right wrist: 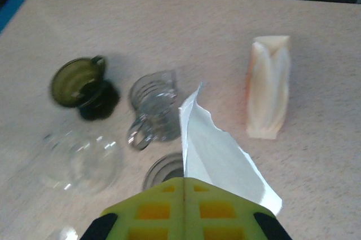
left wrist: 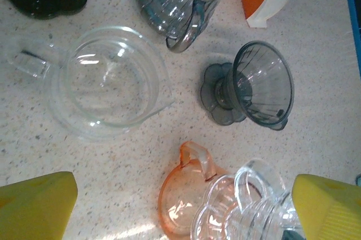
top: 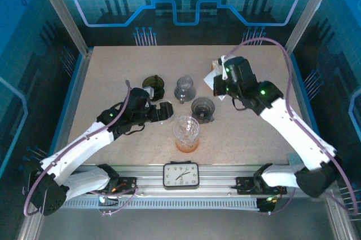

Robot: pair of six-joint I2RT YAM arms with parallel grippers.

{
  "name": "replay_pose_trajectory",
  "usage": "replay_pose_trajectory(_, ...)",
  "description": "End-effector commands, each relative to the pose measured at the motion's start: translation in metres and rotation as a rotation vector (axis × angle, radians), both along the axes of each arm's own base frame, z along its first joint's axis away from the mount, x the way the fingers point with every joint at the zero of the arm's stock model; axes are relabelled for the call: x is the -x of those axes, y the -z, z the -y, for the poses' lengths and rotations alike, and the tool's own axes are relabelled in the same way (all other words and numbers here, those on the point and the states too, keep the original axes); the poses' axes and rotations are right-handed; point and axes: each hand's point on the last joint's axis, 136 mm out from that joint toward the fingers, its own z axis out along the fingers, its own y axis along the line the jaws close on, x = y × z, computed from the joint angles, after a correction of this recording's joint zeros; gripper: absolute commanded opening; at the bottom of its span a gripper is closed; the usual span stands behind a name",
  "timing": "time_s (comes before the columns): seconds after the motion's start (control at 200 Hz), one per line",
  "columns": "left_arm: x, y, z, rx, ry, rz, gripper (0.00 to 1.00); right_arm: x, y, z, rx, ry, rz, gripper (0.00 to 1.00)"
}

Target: Place the coffee filter in the dripper

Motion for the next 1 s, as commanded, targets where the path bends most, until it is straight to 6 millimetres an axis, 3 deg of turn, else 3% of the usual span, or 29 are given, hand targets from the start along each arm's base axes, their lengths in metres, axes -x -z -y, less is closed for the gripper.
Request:
replay_pose_trajectory(0.0,0.013,-0.008,-0.008,-0.003,0.002,-0.033,0.98,0.050,-0.003,-0.020,-0.036,-0.202,-0.051,0.00)
replay_pose_trajectory(0.17,0.022,-0.011,-0.015,-0.001,-0.008,-0.046,0.99,0.105,-0.004,-0.032,0.015,-0.362,-0.123,0.00)
replay_pose_trajectory(0.39,0.029,-0.023,-0.023,0.011,-0.026,-0.009,0.99,0.139,0.006,-0.043,0.111,-0.456,-0.191,0.00)
replay_pose_trajectory(0.52,0.030,-0.027,-0.026,0.002,-0.026,0.000,0.99,0.144,0.015,-0.054,0.180,-0.488,-0.225,0.00)
replay_pose_trajectory(0.76,0.033,-0.035,-0.027,0.010,-0.016,0.019,0.99,0.134,0.023,-0.073,0.342,-0.508,-0.248,0.00)
replay_pose_trajectory(0.996,0.037,-0.039,-0.027,0.025,-0.001,0.031,0.99,0.134,0.040,-0.104,0.444,-0.580,-0.299,0.00)
